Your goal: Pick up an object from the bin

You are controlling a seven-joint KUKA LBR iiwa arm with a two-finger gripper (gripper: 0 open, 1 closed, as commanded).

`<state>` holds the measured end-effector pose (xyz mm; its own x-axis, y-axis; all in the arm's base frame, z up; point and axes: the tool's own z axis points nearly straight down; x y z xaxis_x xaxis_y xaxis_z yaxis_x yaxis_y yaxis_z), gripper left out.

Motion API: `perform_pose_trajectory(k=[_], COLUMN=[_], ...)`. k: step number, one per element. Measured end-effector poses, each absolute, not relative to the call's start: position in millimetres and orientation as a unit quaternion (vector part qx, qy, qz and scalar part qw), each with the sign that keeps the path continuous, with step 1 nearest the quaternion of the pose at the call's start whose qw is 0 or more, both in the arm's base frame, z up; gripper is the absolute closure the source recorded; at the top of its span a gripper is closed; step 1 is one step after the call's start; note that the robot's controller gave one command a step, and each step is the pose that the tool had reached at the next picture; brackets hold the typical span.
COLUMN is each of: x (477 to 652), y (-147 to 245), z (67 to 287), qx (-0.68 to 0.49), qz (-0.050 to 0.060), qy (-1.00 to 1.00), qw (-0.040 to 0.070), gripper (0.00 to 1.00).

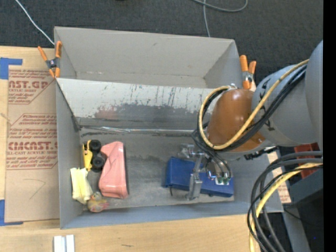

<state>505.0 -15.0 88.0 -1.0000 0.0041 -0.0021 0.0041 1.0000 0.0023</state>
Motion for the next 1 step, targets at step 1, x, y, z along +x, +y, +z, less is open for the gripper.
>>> perform_pose_trajectory(k=[1], x=[506.4], y=[-22.6], z=[73.1], qx=[0.035], qz=[0.001], qy=[0.999], qw=[-0.001], gripper=[0.0])
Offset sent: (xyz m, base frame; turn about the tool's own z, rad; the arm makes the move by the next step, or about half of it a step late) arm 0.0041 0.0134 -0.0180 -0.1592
